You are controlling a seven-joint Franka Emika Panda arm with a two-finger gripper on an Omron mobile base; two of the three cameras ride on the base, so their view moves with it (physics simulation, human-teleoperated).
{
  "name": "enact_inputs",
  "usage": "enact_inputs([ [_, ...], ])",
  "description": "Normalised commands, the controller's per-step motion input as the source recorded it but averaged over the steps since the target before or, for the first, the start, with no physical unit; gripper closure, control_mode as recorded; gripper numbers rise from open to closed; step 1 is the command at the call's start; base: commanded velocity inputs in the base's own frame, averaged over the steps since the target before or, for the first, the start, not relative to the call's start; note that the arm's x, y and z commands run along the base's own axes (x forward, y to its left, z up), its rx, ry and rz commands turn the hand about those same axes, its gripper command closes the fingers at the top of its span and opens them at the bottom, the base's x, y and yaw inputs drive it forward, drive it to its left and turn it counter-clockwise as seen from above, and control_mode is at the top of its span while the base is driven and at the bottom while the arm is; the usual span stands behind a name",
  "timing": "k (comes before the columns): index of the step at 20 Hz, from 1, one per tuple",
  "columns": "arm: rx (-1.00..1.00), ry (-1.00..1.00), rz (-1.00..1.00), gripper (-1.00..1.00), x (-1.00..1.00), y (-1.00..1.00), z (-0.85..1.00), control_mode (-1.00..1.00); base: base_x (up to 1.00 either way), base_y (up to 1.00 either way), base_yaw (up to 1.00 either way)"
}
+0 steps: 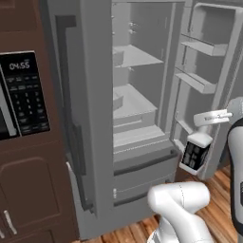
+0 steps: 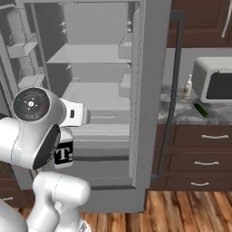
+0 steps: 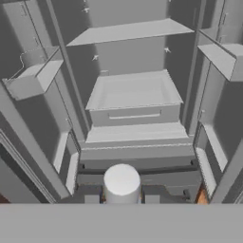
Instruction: Place the liquors on the top shelf of the fridge to keep them out of children's reach, and place the cucumber on lower shelves for easy access.
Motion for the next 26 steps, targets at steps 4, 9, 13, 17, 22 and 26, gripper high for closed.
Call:
enact_inputs([
  [4,0.0,0.0,0.0,1.0,0.0,0.0,0.0,1.0,0.49,0.0,0.0],
  [9,0.0,0.0,0.0,1.0,0.0,0.0,0.0,1.0,0.58,0.0,0.0],
  [13,0.0,0.0,0.0,1.0,0.0,0.0,0.0,1.0,0.63,0.0,0.0],
  [17,0.0,0.0,0.0,1.0,0.0,0.0,0.0,1.0,0.62,0.0,0.0],
  [22,0.0,0.0,0.0,1.0,0.0,0.0,0.0,1.0,0.64,0.0,0.0],
  [26,0.0,0.0,0.0,1.0,0.0,0.0,0.0,1.0,0.6,0.0,0.04],
])
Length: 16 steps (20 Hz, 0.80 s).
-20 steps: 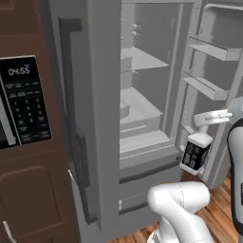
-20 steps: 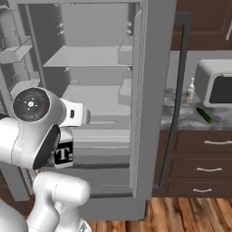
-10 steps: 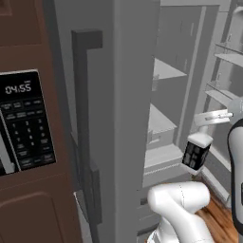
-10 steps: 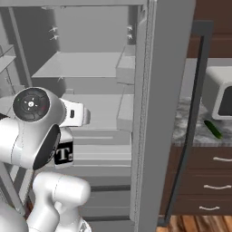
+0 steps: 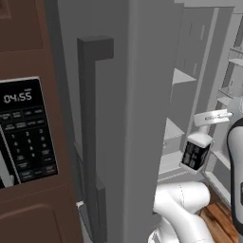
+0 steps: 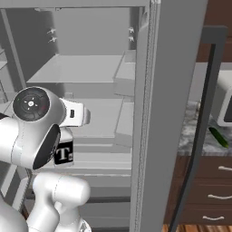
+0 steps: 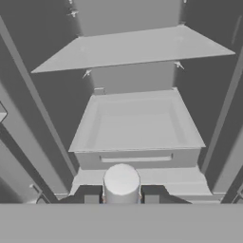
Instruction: Place the liquors on the top shelf of the fridge to keep them out of children's reach, and place the cucumber on lower shelves for easy access.
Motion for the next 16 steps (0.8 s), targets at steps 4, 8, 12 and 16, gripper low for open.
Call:
enact_inputs([
  [4,0.0,0.0,0.0,1.0,0.0,0.0,0.0,1.0,0.54,0.0,0.07],
  [8,0.0,0.0,0.0,1.0,0.0,0.0,0.0,1.0,0.47,0.0,0.07],
  [12,0.0,0.0,0.04,1.0,0.28,0.0,-0.02,-1.0,0.11,0.0,0.02],
  [16,0.0,-0.01,0.04,1.0,0.22,0.0,0.0,-1.0,0.0,0.0,0.0],
])
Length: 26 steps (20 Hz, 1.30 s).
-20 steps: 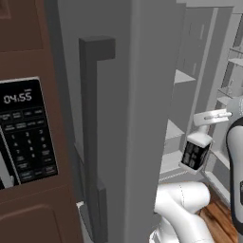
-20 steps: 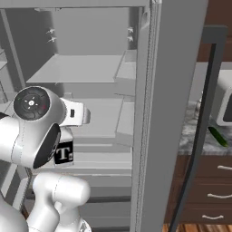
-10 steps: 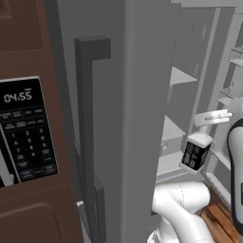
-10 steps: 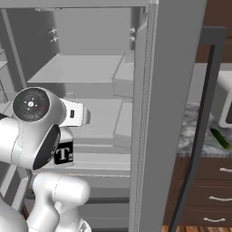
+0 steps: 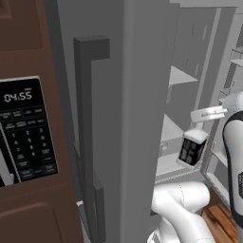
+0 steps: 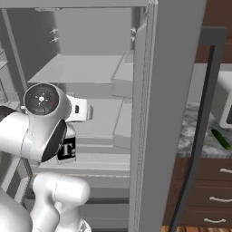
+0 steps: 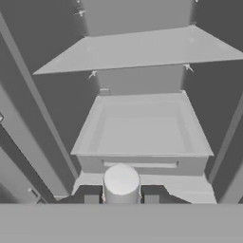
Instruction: Place the liquors on the top shelf of the fridge to keep them out of children's reach, and place the cucumber on lower shelves for easy access.
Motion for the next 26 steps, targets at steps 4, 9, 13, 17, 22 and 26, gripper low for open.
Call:
enact_inputs([
  [4,0.0,-0.05,0.04,1.0,0.05,0.03,0.0,-1.0,0.0,0.0,0.0],
  [9,0.0,-0.18,0.03,1.0,0.0,0.1,0.06,-1.0,0.0,0.0,0.0],
  [13,0.0,-0.17,0.01,1.0,0.0,0.04,0.21,-1.0,0.0,0.0,0.0],
  [17,0.0,-0.06,0.01,1.0,0.06,0.0,0.25,-1.0,0.0,0.0,0.0],
  [22,0.0,-0.03,0.01,1.0,0.05,0.0,0.3,-1.0,0.0,0.0,0.0],
  [26,0.0,-0.01,0.01,1.0,0.0,0.0,0.39,-1.0,0.0,0.0,0.0],
])
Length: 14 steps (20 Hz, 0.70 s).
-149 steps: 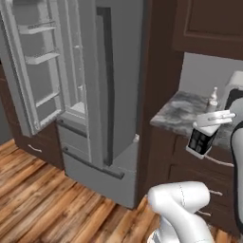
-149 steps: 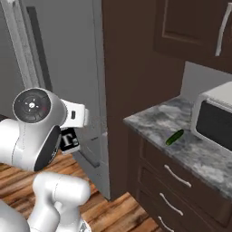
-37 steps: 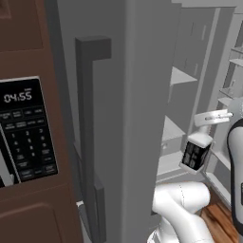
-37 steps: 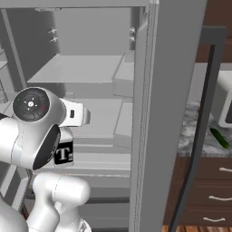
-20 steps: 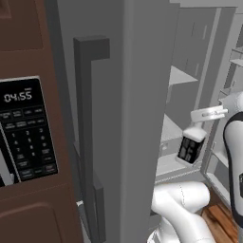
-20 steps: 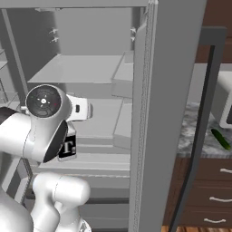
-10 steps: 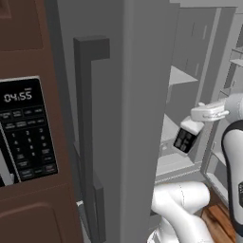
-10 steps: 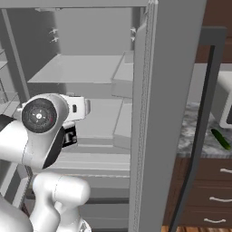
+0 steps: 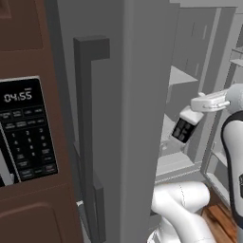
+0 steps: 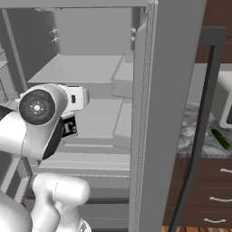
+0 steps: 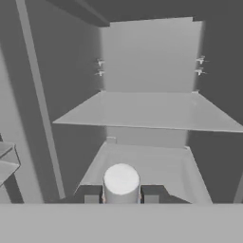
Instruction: Place the liquors on the top shelf of the fridge to keep them out of children's reach, and place the cucumber on lower shelves for easy access.
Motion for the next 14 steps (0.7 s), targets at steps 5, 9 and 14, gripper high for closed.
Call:
enact_inputs([
  [5,0.0,-0.07,0.01,1.0,0.02,0.0,0.36,-1.0,0.0,0.0,0.0],
  [9,0.0,-0.2,0.01,1.0,0.17,0.01,0.1,-1.0,0.0,0.0,0.0],
  [14,0.0,-0.21,0.01,1.0,0.26,0.0,0.12,-1.0,0.0,0.0,0.0],
])
